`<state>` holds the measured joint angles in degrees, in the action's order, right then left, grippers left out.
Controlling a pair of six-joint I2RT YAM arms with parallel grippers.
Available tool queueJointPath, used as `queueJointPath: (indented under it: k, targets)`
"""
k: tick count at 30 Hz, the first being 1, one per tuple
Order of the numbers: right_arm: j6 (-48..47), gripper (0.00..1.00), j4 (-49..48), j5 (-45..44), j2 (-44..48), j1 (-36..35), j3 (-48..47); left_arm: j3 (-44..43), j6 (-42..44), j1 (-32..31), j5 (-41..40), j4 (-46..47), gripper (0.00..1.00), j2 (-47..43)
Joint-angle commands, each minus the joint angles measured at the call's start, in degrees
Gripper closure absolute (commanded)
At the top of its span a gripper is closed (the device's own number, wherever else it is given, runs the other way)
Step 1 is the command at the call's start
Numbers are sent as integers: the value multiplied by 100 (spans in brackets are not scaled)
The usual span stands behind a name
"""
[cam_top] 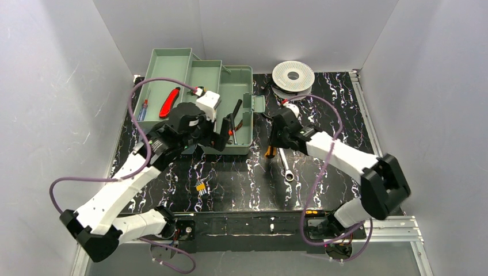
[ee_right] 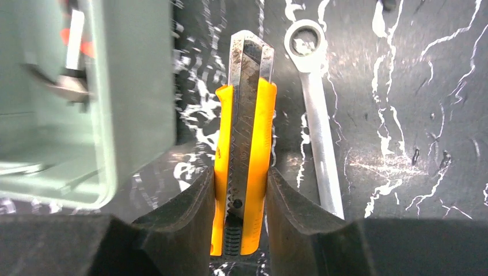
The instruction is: Pack the tool kit
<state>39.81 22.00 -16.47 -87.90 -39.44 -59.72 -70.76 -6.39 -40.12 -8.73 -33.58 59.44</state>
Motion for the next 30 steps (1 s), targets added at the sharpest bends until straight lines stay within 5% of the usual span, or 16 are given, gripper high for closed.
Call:
queueJointPath:
  k: [1,14,22,30]
  targets:
    - [-180,86,-591,14,996,-2,240,-188,-251,4,1204,90,1,283]
    - [-465,89,-1113,910,2596,19,608,189,-1207,-23,3182,2323,0,1200]
    - [-434,88,-1181,1438,2744,24,335,105,-1391,-208,3216,2736,0,1630]
    - [-83,88,-1325,1586,2700,24,262,48,-1466,-286,3379,2652,10,1879]
